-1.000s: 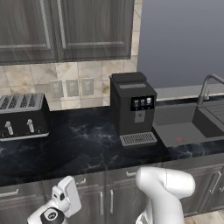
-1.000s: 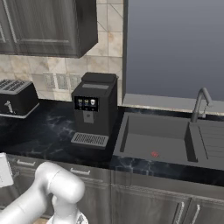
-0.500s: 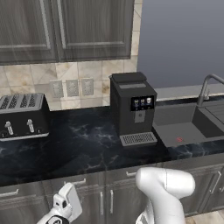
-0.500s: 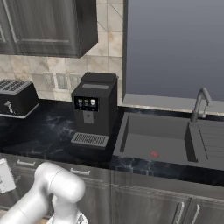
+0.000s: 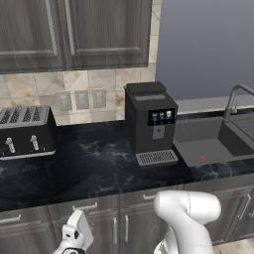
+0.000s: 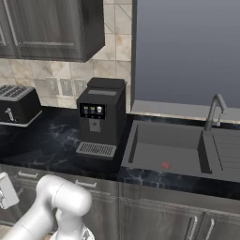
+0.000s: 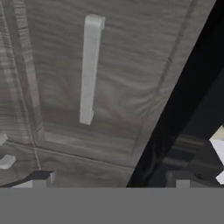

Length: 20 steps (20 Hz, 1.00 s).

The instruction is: Take the tongs from the drawer on the left and place them on the dining counter next to the tray containing the kebab skewer.

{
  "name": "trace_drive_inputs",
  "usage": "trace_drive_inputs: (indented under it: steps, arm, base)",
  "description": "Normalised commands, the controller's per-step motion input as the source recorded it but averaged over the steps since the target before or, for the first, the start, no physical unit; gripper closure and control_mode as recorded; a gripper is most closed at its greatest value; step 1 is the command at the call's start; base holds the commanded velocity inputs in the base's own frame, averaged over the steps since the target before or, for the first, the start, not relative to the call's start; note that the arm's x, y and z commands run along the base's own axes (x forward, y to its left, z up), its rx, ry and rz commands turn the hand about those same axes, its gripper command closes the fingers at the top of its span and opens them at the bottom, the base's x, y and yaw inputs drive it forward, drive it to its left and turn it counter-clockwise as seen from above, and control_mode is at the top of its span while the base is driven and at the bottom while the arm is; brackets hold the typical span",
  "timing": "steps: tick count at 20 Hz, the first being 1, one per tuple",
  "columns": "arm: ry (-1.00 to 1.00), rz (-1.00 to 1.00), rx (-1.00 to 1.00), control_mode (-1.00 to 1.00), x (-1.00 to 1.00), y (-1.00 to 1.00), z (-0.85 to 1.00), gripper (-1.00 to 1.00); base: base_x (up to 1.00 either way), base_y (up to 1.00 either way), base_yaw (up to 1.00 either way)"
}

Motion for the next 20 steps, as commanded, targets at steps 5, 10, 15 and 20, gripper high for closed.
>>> trace_drive_inputs:
  steps: [5, 10, 15, 20]
  arm:
    - [-0.01, 0.16, 0.02, -1.0, 0.21, 0.0, -0.14, -1.0]
    - [-0.02, 0.09, 0.02, -1.0, 0.2, 0.0, -0.19, -1.0]
    - [0.0, 0.04, 0.0, -1.0, 0.27, 0.12, -0.25, -1.0]
    - [0.0, 0.0, 0.0, -1.0, 0.27, 0.23, -0.19, -1.0]
  base:
    - [0.0, 0.0, 0.0]
    - [0.0, 0.0, 0.0]
    - [0.0, 0.0, 0.0]
    - [0.0, 0.0, 0.0]
